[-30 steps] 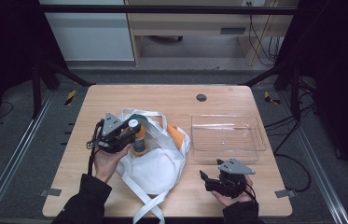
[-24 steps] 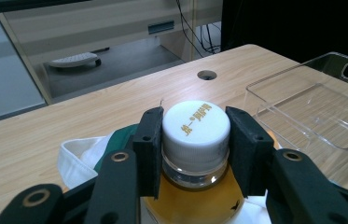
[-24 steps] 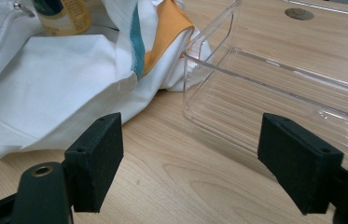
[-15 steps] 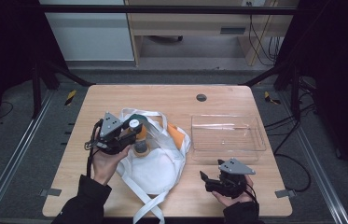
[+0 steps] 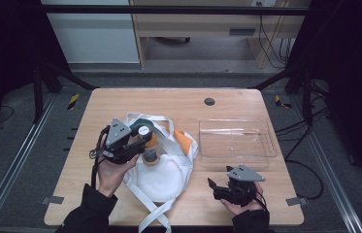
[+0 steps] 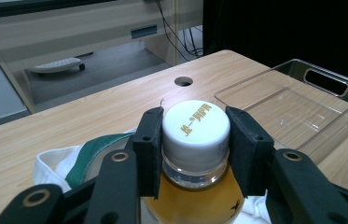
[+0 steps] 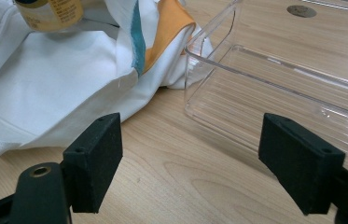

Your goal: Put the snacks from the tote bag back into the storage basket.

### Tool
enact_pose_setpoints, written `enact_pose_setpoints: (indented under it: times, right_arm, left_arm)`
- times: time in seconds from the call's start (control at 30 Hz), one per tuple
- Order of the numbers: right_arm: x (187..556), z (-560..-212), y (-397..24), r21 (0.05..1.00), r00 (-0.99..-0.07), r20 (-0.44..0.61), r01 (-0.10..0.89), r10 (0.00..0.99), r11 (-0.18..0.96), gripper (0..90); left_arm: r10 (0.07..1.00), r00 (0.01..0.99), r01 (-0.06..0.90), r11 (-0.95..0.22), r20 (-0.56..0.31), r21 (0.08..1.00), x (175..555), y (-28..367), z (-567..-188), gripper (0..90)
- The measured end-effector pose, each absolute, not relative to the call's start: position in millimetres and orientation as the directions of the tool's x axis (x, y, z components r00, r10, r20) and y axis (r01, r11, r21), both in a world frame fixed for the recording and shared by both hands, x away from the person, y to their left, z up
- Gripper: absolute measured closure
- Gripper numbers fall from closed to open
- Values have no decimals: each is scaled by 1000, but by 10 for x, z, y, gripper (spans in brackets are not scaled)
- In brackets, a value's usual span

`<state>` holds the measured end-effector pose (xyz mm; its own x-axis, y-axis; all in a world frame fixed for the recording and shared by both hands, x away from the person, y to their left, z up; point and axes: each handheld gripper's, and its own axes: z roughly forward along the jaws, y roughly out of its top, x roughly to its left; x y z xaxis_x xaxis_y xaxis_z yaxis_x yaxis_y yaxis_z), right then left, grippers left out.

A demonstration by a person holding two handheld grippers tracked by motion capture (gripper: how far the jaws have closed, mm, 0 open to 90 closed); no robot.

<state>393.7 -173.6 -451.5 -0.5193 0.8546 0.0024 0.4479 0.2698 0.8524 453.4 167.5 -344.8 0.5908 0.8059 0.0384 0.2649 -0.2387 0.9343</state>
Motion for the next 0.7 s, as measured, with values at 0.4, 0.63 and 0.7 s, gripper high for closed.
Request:
enact_pose_setpoints:
  times: [0.4, 0.63, 0.7]
  right_arm:
    - [3940, -4518, -1727, 852, -523, -6, 444, 852, 278, 221]
    - [3940, -4520, -1723, 851, -523, -7, 445, 852, 280, 220]
    - [3937, -4519, -1716, 850, -521, -6, 447, 853, 279, 219]
  left_arm:
    - [794, 606, 245, -244, 48, 938, 4454, 1621, -3345, 588]
    - [787, 616, 245, -241, 41, 939, 4453, 1558, -3317, 588]
    - [782, 622, 239, -237, 39, 942, 4453, 1514, -3293, 588]
